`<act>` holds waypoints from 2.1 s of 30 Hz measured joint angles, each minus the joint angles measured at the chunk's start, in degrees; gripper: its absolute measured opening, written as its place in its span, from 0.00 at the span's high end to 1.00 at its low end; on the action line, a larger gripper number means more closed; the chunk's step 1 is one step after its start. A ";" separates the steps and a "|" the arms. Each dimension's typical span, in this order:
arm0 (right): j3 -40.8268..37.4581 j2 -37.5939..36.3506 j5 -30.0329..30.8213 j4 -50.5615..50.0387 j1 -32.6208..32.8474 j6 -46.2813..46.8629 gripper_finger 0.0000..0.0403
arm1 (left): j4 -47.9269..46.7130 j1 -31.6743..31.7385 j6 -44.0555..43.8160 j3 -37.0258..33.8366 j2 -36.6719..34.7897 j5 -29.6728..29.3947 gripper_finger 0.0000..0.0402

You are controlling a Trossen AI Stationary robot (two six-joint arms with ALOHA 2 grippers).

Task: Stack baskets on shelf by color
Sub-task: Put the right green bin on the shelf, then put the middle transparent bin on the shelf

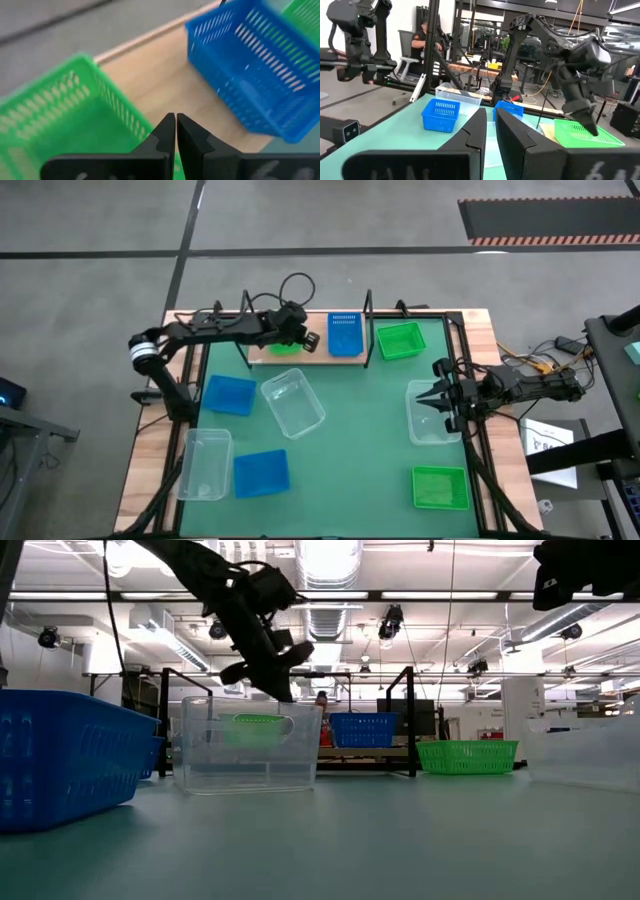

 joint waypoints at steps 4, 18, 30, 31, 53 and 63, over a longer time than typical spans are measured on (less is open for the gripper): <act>0.00 0.00 0.00 0.01 -0.02 -0.27 0.92 | -0.23 -0.48 -0.22 1.61 2.32 -0.16 1.00; 0.02 -0.02 0.00 0.00 -0.02 -0.46 0.92 | -3.15 -0.07 -0.21 4.13 6.70 -9.70 1.00; 0.02 -0.02 0.00 -0.13 -0.02 0.55 0.92 | -14.16 0.94 -1.73 3.87 4.05 -10.60 1.00; 0.02 -0.02 0.00 -0.20 -0.02 0.56 0.92 | -14.27 0.94 -1.73 3.76 3.82 -10.73 1.00; 0.02 -0.02 0.00 -0.39 -0.02 1.48 0.92 | -25.95 4.73 28.35 1.29 -6.73 -1.27 1.00; 0.02 -0.02 0.01 -0.43 -0.02 1.41 0.92 | -30.25 4.71 28.30 1.09 -6.26 -0.13 1.00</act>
